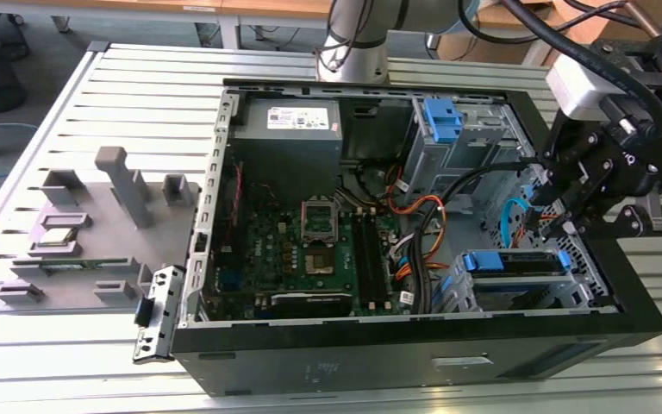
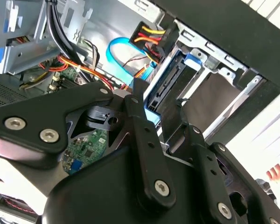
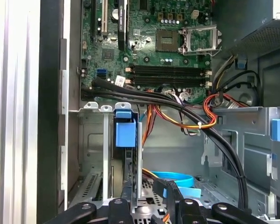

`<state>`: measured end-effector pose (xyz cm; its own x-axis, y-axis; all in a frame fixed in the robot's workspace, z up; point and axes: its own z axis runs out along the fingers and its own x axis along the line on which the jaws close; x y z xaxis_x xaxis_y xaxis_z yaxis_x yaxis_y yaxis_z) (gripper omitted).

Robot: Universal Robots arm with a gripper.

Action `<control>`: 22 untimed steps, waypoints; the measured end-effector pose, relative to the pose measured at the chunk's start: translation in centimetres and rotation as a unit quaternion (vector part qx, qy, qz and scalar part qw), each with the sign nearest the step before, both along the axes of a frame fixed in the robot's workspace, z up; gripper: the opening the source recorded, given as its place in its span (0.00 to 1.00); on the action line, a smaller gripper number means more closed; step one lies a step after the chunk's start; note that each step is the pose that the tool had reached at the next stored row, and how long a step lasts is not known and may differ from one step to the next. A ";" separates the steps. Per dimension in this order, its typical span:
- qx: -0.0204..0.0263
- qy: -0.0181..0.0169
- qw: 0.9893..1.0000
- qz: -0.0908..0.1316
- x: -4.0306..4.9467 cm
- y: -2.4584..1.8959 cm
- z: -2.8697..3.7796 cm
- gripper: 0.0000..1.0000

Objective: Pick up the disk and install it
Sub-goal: 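Insert the first disk wire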

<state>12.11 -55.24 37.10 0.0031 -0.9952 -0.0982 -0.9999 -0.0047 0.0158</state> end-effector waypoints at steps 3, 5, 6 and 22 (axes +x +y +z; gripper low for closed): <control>0.000 0.000 1.000 0.000 0.33 0.15 0.00 0.43; 0.000 0.000 1.000 0.000 0.48 0.23 -0.03 0.43; 0.000 0.000 1.000 0.000 0.53 0.26 -0.07 0.43; -0.004 0.005 1.000 0.000 0.61 0.88 -1.07 0.43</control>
